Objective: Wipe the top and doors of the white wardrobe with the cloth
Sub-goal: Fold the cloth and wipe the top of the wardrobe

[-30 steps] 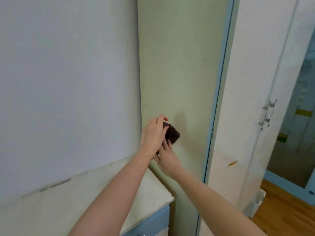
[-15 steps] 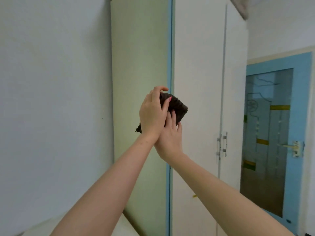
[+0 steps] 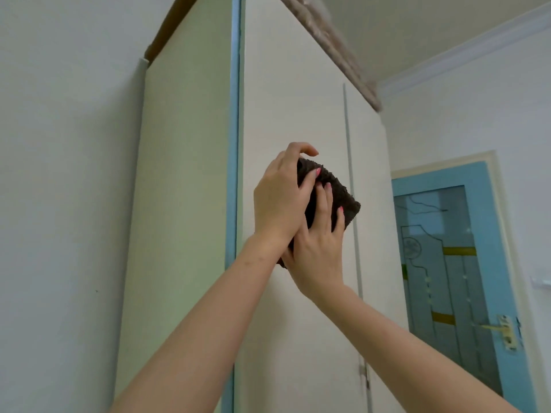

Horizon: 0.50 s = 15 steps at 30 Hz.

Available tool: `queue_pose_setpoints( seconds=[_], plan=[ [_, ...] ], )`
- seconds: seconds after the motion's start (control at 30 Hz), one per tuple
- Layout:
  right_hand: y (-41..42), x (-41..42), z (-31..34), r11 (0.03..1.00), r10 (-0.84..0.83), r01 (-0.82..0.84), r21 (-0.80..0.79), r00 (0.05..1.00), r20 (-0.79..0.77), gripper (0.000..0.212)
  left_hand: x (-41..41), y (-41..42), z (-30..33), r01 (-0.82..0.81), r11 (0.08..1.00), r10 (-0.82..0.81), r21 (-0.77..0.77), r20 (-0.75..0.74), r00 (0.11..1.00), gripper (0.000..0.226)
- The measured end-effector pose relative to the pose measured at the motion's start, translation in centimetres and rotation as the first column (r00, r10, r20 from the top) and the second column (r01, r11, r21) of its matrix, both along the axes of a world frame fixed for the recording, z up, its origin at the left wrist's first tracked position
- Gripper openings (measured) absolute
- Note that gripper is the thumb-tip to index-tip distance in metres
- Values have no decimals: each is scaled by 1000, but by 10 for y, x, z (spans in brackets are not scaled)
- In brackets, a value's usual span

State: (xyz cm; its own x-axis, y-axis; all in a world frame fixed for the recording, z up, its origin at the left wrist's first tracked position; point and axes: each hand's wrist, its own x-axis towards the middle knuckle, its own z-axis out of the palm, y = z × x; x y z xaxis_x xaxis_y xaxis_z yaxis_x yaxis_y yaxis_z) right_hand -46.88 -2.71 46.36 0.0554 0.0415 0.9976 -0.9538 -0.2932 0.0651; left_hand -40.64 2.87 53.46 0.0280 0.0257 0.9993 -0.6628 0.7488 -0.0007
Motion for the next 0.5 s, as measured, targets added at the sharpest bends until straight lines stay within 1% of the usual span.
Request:
queue_pose_setpoints(
  seconds=[0.07, 0.17, 0.23, 0.3, 0.4, 0.47, 0.5],
  plan=[
    [-18, -10, 21, 996, 67, -65, -61, 997, 39, 62, -5, -15, 18, 18, 1000, -18, -21, 9, 1000, 17],
    [-34, -18, 46, 985, 84, -74, -155, 995, 57, 61, -10, -20, 40, 66, 997, -64, -49, 35, 997, 19],
    [-50, -22, 66, 978, 98, -86, -191, 994, 54, 65, -17, -25, 56, 48, 996, -42, -80, 71, 997, 21],
    [-64, -25, 90, 963, 166, -146, -228, 984, 71, 67, -23, -29, 70, 16, 995, -4, -101, 118, 993, 22],
    [-83, -32, 125, 904, 286, -239, -354, 954, 87, 65, -29, -36, 86, -9, 992, 26, -126, 139, 990, 25],
    [-96, -37, 148, 849, 395, -331, -411, 915, 79, 64, -28, -44, 88, -55, 987, 71, -150, 102, 992, 27],
    [-100, -40, 160, 820, 460, -391, -419, 885, 76, 64, -26, -49, 88, -108, 981, 122, -160, 76, 990, 26]
  ],
)
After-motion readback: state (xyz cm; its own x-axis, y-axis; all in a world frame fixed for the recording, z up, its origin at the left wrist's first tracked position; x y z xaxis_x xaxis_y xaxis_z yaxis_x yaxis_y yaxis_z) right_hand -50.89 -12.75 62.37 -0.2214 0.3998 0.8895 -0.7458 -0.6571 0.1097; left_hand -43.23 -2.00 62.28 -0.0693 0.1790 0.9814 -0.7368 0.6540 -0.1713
